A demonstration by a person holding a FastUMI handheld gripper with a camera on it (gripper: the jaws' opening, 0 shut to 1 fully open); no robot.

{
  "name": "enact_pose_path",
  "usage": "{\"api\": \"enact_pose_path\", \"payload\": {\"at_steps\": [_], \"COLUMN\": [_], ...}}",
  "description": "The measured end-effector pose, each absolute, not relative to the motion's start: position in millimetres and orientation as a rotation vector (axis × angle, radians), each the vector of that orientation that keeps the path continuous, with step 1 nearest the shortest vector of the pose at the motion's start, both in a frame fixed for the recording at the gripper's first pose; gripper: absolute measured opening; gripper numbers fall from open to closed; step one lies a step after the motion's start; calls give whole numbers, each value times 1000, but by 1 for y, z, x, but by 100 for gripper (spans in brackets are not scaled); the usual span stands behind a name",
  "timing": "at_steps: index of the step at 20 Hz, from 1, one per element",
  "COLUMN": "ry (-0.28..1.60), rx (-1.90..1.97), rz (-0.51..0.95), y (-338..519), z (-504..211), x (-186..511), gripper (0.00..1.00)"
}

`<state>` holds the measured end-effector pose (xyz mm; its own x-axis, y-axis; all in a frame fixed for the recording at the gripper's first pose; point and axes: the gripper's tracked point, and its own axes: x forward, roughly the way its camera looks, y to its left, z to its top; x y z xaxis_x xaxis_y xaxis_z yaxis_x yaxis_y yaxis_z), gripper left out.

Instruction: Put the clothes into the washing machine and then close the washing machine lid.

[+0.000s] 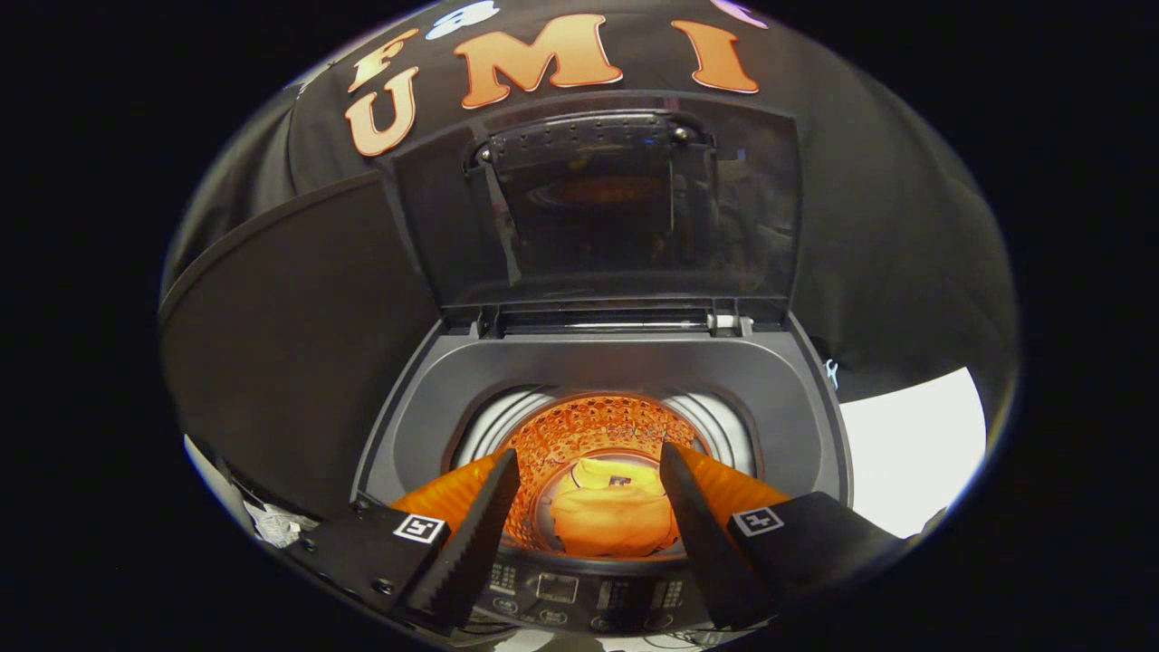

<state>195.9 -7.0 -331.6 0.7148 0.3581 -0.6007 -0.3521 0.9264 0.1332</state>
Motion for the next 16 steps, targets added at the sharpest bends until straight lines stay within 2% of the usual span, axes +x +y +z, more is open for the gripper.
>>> {"api": "enact_pose_path", "payload": {"at_steps": [5,10,16], "ry": [466,229,101], "rx": [36,62,76], "rz": [415,439,415], "y": [0,26,47], "z": [-230,-103,-15], "x": [203,256,332], "gripper": [99,99,98]}}
